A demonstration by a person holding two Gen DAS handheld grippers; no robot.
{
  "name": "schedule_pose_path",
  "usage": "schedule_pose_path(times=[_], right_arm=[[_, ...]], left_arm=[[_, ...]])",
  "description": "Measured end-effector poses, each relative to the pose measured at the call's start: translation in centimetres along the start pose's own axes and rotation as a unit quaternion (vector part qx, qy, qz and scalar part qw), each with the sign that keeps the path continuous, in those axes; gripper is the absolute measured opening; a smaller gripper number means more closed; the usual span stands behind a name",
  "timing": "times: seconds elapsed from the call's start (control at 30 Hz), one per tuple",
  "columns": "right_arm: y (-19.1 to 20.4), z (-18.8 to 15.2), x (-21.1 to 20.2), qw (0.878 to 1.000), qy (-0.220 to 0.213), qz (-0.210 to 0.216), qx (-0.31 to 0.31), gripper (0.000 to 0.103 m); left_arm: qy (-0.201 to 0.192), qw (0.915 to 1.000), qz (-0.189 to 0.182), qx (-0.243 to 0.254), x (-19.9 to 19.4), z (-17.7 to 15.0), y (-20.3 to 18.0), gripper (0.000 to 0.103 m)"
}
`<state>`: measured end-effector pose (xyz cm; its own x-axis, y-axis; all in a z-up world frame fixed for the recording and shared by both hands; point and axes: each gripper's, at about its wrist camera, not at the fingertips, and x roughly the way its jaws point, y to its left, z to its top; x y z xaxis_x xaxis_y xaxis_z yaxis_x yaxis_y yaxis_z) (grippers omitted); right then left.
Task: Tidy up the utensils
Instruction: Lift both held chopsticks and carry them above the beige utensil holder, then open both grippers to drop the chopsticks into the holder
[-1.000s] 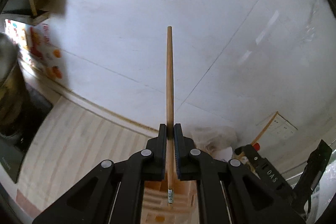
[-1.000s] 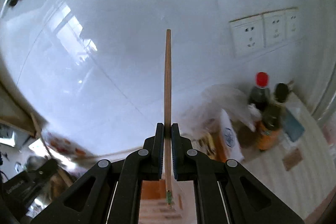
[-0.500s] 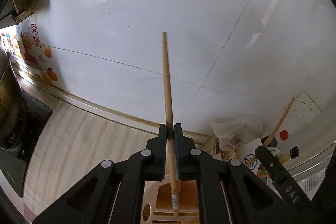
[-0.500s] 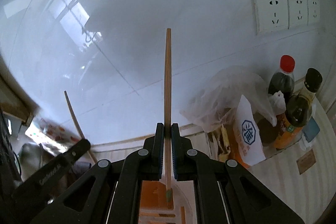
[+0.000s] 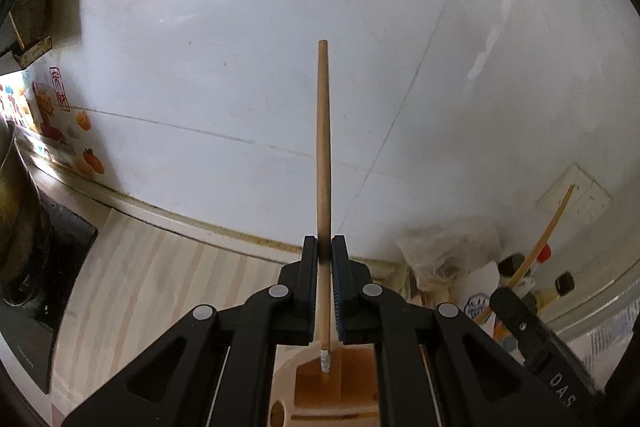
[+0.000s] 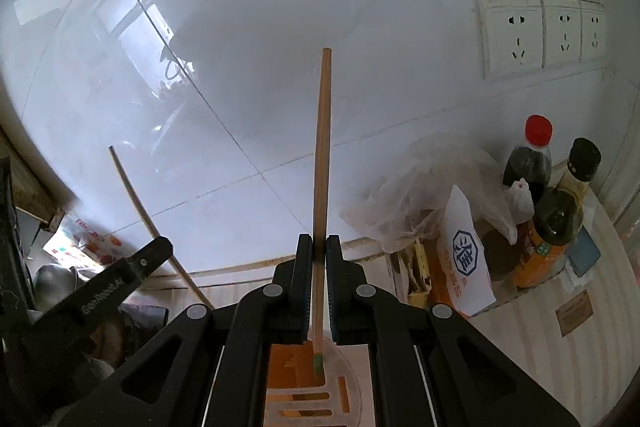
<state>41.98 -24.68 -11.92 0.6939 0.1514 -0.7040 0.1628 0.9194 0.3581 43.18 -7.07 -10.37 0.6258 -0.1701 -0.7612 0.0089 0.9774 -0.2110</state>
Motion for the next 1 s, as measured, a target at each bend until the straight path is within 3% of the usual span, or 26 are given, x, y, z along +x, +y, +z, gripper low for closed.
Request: schedule_pose_path(times=[0.2, 0.33, 0.4, 0.43, 0.47, 0.5, 0.53, 0.63, 0.7, 0.87, 0.93, 1.0], right_arm=[[0.3, -1.0, -0.5, 1.0, 0.015, 0.003, -0.018, 0.007], [1.1, -1.7, 0.0, 0.998, 0.051, 0.012, -0.041, 0.008], [1.0, -1.7, -0.3, 0.997, 0.063, 0.012, -0.042, 0.013], [0.7, -1.6, -0.7, 0.997, 0.063, 0.013, -0.036, 0.03], [0.4, -1.4, -1.4, 0.998, 0.06, 0.015, -0.028, 0.042], [0.1, -1.2, -2.1, 0.998, 0.053, 0.016, -0.02, 0.06], [-0.2, -1.0, -2.9, 0.999, 0.045, 0.015, -0.013, 0.063], [-0.9, -0.8, -5.3, 0.999, 0.033, 0.009, -0.004, 0.063], [-1.4, -1.1, -6.7, 1.0, 0.027, -0.007, 0.0, 0.063], [-3.2, -3.2, -9.7, 0.999, 0.012, -0.02, 0.026, 0.075], [-3.8, -4.8, -10.7, 0.999, 0.002, -0.036, 0.026, 0.085], [-4.3, -6.4, -11.3, 0.998, -0.003, -0.05, 0.024, 0.086]], left_arm=[[0.025, 0.9995, 0.001, 0.018, -0.9, -1.1, 0.0, 0.004], [0.045, 0.9985, -0.003, 0.03, -2.1, -1.5, -0.3, 0.007], [0.04, 0.9985, -0.005, 0.035, -3.7, -1.2, -0.4, 0.019], [0.035, 0.9987, 0.0, 0.036, -4.6, -1.1, -0.5, 0.026], [0.027, 0.999, 0.008, 0.034, -5.5, -1.0, -0.3, 0.049], [0.019, 0.9993, 0.012, 0.031, -6.4, -0.9, -0.1, 0.071], [0.009, 0.9995, 0.015, 0.025, -7.3, -0.8, 0.3, 0.077], [-0.005, 0.9993, 0.026, 0.025, -9.5, -1.1, 1.1, 0.082], [-0.001, 0.999, 0.034, 0.028, -10.2, -1.6, 1.7, 0.103], [0.012, 0.9974, 0.061, 0.037, -10.9, -4.5, 3.5, 0.103], [0.027, 0.9968, 0.066, 0.037, -10.4, -6.1, 4.4, 0.103], [0.04, 0.9956, 0.075, 0.039, -9.8, -7.9, 4.9, 0.103]])
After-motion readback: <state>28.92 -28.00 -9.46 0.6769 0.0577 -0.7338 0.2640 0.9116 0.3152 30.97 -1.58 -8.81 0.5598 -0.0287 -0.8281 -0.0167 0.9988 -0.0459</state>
